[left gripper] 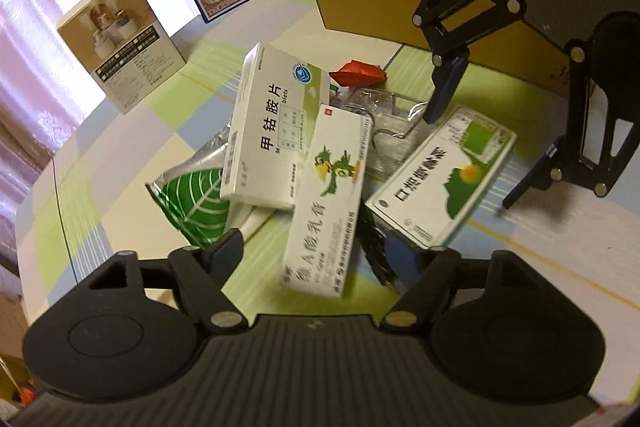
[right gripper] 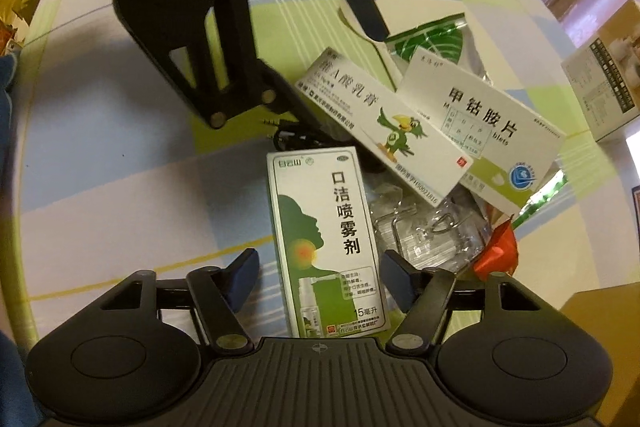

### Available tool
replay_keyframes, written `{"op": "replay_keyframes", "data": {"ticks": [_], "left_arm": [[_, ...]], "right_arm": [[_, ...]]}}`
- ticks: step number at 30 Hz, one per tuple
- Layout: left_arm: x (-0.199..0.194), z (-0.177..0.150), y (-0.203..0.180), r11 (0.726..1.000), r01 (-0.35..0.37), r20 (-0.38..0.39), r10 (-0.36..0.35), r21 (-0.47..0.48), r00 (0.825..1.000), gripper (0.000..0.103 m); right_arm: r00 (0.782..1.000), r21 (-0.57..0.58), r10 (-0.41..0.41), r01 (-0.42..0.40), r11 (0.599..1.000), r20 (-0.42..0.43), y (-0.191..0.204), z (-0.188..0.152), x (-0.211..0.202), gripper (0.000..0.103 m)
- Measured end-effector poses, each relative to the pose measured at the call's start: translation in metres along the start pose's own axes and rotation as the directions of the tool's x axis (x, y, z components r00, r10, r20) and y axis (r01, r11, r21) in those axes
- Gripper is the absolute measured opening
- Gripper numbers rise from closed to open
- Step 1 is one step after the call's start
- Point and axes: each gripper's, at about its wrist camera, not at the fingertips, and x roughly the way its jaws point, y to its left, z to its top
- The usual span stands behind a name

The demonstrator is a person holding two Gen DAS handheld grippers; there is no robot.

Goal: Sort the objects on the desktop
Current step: 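Grasp the green spray box with the right tool while the left tool grasps the parrot ointment box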

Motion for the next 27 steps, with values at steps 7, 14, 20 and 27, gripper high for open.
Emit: {"op": "replay_keyframes", "data": {"ticks": [7, 14, 20, 27], "left_arm": [[0.022, 0.003, -0.003, 0.998, 0.006, -0.034, -0.005, 0.057, 0.999, 0.053], [0.029, 0.006, -0.006, 0.998, 0.008, -0.061, -0.004, 0.059, 0.998, 0.035], [0.005, -0.001, -0.014, 1.0, -0.011, -0.074, 0.013, 0.029, 0.997, 0.034], [-0.043, -0.027, -0.032, 0.996, 0.029, -0.07, -0.035, -0.083, 0.997, 0.033]], "right_arm": [[0.999, -0.001, -0.011, 0.011, 1.0, -0.03, 0.0, 0.003, 0.006, 0.056], [0.998, 0.072, -0.015, 0.019, 0.997, -0.056, 0.004, 0.004, 0.0, 0.054], [0.998, 0.163, -0.016, 0.025, 0.986, -0.059, 0.023, 0.002, -0.021, 0.053], [0.998, 0.278, -0.012, 0.03, 0.96, -0.067, 0.062, -0.011, -0.039, 0.053]]}}
